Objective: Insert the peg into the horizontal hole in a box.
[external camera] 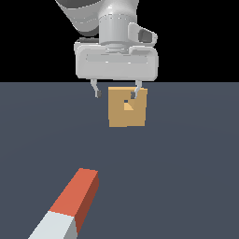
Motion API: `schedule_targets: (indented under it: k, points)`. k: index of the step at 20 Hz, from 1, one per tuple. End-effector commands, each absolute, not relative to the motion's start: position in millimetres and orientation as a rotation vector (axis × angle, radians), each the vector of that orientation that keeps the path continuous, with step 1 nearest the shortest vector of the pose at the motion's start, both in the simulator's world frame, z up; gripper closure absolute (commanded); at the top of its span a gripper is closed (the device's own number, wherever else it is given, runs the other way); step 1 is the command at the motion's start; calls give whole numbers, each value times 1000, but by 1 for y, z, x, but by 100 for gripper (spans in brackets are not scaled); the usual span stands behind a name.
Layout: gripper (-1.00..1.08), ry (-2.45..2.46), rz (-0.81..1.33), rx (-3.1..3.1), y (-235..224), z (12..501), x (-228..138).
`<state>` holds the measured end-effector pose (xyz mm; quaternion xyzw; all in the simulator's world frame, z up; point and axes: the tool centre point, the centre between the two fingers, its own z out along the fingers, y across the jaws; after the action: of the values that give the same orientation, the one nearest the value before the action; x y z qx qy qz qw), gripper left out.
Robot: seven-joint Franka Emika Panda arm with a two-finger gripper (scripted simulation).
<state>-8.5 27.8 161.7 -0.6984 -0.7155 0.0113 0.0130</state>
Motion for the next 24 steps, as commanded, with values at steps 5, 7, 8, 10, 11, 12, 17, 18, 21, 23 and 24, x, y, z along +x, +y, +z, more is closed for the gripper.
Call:
schedule_targets:
  k: [5, 7, 8, 10, 11, 12, 17, 18, 21, 23, 24]
  points:
    - [-92, -2222, 34, -2185, 19, 159, -10]
    - [-92, -2214, 33, -2195, 8, 155, -13]
    - [-92, -2208, 32, -2202, 1, 153, -14]
    - [-92, -2193, 30, -2219, -16, 147, -18]
    - [-92, -2185, 29, -2229, -27, 144, -21]
    - [-92, -2175, 28, -2240, -38, 140, -23]
    - [-92, -2116, 21, -2307, -107, 116, -42]
    - [-92, -2103, 19, -2320, -122, 112, -46]
    - [-92, -2067, 14, -2359, -163, 97, -59]
    - [-92, -2046, 11, -2380, -185, 89, -67]
    - [-92, -2037, 10, -2389, -195, 86, -70]
